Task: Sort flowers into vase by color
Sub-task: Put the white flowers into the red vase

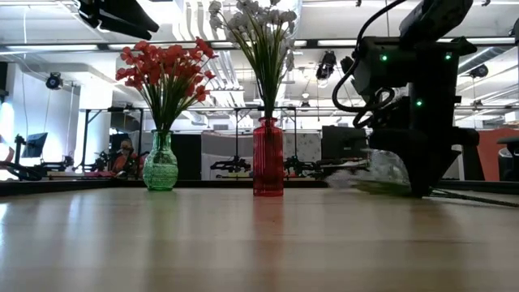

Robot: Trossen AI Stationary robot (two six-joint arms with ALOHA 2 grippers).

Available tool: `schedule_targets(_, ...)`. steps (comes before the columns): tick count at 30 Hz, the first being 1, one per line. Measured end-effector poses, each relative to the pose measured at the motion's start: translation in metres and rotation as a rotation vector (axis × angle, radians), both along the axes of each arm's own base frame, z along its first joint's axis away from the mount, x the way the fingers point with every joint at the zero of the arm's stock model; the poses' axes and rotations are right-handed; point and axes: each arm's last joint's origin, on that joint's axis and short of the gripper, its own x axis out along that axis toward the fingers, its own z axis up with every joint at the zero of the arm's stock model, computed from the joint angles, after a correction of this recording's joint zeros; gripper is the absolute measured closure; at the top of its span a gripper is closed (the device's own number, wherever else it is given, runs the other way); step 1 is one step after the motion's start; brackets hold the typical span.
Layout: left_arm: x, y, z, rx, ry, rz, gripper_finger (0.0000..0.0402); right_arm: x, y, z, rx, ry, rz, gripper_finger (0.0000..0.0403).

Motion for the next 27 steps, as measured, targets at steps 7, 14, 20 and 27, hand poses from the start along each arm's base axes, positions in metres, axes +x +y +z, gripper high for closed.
schedule_targets(7,0.007,-0.003,-0.005,0.015,0.033,0.0,0.008,-0.001,0.0,0.0,0.003,0.011,0.033,0.0383)
schedule_targets(14,0.015,-0.007,-0.011,0.034,0.072,0.001,0.008,-0.004,0.001,0.009,0.003,-0.015,0.06,0.0383)
schedule_targets(20,0.017,-0.007,-0.004,0.127,0.12,-0.02,0.008,-0.011,0.009,0.034,-0.003,-0.131,0.099,0.0384)
schedule_targets(27,0.018,-0.007,0.002,0.077,0.045,0.029,0.008,-0.025,0.021,0.069,-0.15,-0.318,0.15,0.0385)
